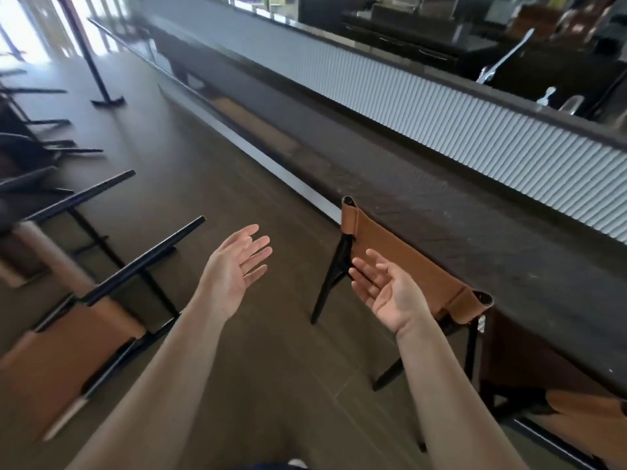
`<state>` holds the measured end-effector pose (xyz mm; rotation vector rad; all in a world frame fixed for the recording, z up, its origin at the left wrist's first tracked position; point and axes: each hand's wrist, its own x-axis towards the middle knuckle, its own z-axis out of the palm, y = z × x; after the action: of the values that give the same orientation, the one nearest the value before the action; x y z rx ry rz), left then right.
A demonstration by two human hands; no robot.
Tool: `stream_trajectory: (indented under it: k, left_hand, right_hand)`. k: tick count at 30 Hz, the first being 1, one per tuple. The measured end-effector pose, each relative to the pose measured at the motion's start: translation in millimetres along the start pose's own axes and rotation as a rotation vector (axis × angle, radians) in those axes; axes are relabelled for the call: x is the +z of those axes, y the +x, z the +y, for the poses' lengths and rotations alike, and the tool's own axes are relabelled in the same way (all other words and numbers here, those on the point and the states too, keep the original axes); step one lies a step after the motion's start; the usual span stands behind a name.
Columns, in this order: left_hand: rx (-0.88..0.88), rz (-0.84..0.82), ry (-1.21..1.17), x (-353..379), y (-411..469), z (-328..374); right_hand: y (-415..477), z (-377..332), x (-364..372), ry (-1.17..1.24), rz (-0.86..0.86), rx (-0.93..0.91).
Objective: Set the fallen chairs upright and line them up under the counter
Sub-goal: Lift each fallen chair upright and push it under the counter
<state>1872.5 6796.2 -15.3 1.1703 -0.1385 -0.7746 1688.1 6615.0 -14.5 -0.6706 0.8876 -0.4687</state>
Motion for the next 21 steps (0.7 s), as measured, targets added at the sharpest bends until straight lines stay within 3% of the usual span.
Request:
stream_trajectory:
  k: [8, 15, 21]
  left_hand:
    - [0.062, 0.171, -0.028, -104, -79, 31]
    - [0.126, 0.254, -0.024, -215, -174, 55]
    - [0.155, 0.433, -0.006, -312, -261, 66]
  right_hand:
    - [-40, 75, 79, -0.132, -0.119, 0.085]
    - [-110, 188, 146, -0.158, -0.245, 0.182]
    - [-166, 285, 196, -0.207, -0.333, 0.307]
